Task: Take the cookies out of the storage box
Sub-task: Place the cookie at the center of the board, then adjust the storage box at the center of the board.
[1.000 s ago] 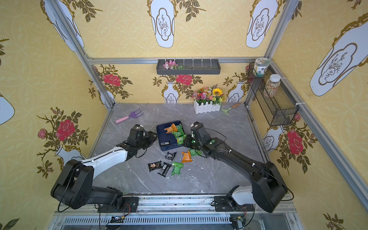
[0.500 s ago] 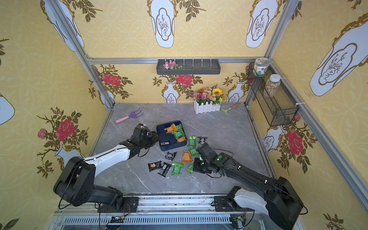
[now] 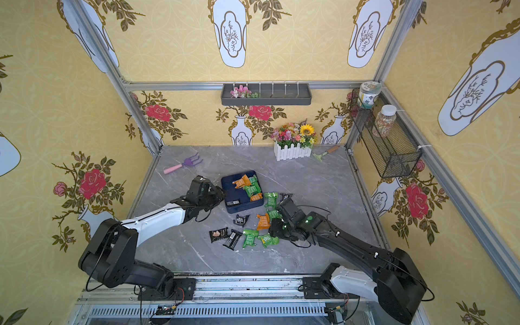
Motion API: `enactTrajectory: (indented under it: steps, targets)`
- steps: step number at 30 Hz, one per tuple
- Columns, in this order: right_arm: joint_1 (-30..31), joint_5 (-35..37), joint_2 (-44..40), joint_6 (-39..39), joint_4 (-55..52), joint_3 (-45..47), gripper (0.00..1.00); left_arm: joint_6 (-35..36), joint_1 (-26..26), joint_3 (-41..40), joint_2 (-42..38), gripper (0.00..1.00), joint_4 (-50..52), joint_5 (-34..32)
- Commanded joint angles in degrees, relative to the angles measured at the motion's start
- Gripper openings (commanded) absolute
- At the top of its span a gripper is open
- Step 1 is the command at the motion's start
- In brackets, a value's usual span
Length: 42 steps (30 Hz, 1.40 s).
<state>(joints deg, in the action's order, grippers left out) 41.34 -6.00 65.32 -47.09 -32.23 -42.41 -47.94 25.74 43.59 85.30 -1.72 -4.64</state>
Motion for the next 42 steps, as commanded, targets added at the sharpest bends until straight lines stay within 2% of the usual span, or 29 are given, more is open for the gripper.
enactTrajectory:
  steps: [1, 5, 10, 18, 27, 32, 37, 39, 42]
  targets:
    - [0.09, 5.79, 2.06, 4.49, -3.55, -4.65, 0.62, 0.66, -0.05, 0.90, 1.54, 0.52, -0.34, 1.59]
    - [0.22, 5.37, 8.05, 7.52, -1.02, -10.73, 0.61, 1.61, 0.01, 2.53, 3.18, 0.50, -0.13, 1.83]
    - [0.32, 3.86, 11.01, 6.88, 3.62, -11.55, 0.60, 3.58, 0.01, 4.75, 5.71, 0.46, 1.47, 1.07]
    - [0.38, 5.83, 8.65, 5.21, 3.43, -9.51, 0.59, 4.43, -0.06, 6.41, 9.44, 0.42, 3.77, -2.72]
    - [0.32, 6.33, 8.59, 5.08, 3.68, -8.99, 0.59, 6.20, 0.02, 7.01, 9.73, 0.34, 8.09, -8.29]
    - [0.32, 6.02, 8.93, 5.03, 4.62, -8.33, 0.59, 9.03, -0.05, 7.38, 9.63, 0.33, 9.88, -10.44]
    - [0.23, 5.86, 8.99, 5.16, 5.07, -7.93, 0.59, 11.70, -0.05, 8.41, 7.53, 0.42, 10.18, -12.04]
    - [0.22, 5.87, 8.90, 5.17, 5.24, -7.74, 0.59, 14.18, 2.35, 9.02, 4.81, 0.49, 9.69, -14.16]
    - [0.09, 5.88, 8.61, 5.07, 5.43, -7.41, 0.59, 19.09, 3.74, 10.71, 1.38, 0.55, 9.12, -15.62]
